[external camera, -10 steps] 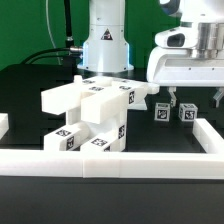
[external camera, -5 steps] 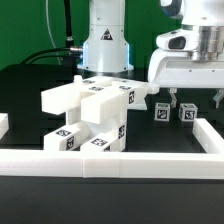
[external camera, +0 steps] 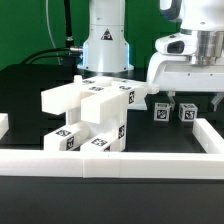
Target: Assemble chair
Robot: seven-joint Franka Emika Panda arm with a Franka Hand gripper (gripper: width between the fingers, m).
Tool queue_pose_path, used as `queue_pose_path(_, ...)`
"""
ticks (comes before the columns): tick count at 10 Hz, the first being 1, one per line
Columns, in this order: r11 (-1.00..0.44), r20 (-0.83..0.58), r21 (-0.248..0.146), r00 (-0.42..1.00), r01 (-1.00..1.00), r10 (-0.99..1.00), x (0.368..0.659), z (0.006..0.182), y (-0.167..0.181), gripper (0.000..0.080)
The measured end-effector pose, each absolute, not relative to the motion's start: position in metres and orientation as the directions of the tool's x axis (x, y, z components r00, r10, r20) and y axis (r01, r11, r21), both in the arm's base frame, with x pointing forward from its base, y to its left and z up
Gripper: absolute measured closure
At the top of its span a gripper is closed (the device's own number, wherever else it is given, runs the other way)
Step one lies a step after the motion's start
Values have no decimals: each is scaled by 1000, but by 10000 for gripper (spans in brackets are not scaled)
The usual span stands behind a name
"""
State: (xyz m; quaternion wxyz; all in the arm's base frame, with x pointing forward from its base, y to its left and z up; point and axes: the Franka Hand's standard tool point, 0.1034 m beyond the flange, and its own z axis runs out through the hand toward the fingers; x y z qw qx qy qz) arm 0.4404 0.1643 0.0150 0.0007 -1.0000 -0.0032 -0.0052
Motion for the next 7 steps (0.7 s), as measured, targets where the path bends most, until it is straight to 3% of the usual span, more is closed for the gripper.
queue_pose_path(1,-1000,10,-1,1000,6,6,441,15,163,286)
queue_pose_path(2,-1000,10,0,1000,5,5,441,15,161,286)
queue_pose_path(4,-1000,15,1,1000,10,10,442,15,157,515)
queue_pose_path(7,-1000,17,-1,1000,9,9,445,18,153,515)
